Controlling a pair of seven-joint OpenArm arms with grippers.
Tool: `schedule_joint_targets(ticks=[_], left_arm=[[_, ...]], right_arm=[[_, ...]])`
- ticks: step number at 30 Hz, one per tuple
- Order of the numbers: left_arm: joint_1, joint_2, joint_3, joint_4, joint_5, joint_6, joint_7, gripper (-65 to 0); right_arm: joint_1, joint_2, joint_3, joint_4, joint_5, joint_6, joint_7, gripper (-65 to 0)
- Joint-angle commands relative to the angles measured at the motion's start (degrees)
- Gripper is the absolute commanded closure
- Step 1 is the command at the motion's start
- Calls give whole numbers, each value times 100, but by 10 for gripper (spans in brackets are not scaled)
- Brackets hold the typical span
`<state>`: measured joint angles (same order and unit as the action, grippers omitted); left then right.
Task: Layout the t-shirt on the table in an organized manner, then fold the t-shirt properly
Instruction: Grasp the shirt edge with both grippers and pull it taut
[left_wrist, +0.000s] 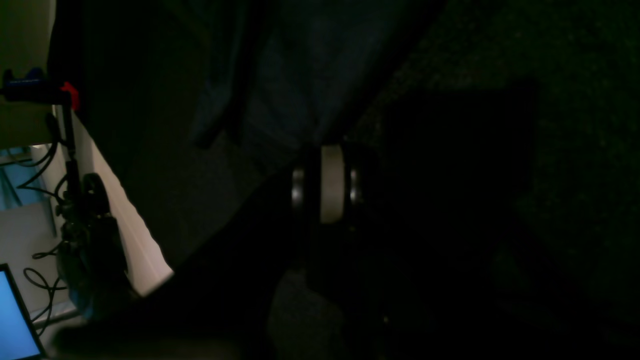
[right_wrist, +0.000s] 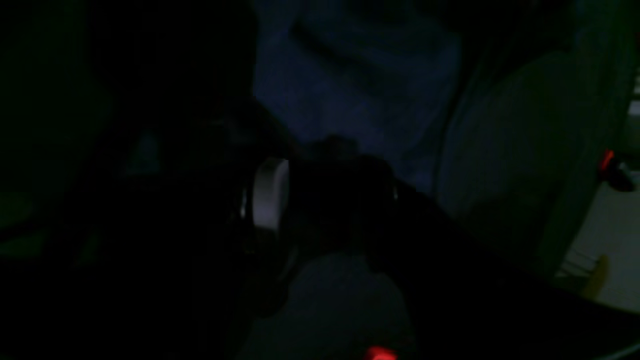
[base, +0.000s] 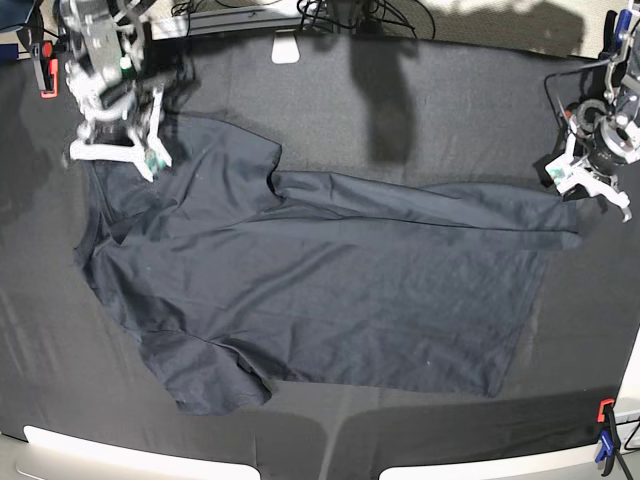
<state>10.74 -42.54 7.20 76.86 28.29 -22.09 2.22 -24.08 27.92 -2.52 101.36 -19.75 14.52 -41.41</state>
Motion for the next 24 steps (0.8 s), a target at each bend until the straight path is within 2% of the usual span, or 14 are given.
schedule_joint_targets(ticks=[1, 7, 11, 15, 20, 24], left_arm=[[-46, -111, -28, 26, 17, 20, 118, 0], [-39, -111, -28, 26, 15, 20, 118, 0], [-9, -116, -31, 35, 15, 20, 122, 0], [315, -262, -46, 380, -299, 28, 426, 0], [1088, -739, -210, 1152, -461, 79, 688, 0], [1801, -894, -581, 1596, -455, 76, 765, 0]], right_arm=[[52, 63, 31, -74, -28, -61, -42, -222], [212, 63, 31, -273, -26, -107, -42, -211], [197, 66, 31, -258, -24, -181, 11, 0], [-66, 160, 31, 26, -24, -188, 247, 0], [-868, 660, 31, 553, -24, -221, 302, 0], [-1475, 1036, 31, 695, -24, -555, 278, 0]])
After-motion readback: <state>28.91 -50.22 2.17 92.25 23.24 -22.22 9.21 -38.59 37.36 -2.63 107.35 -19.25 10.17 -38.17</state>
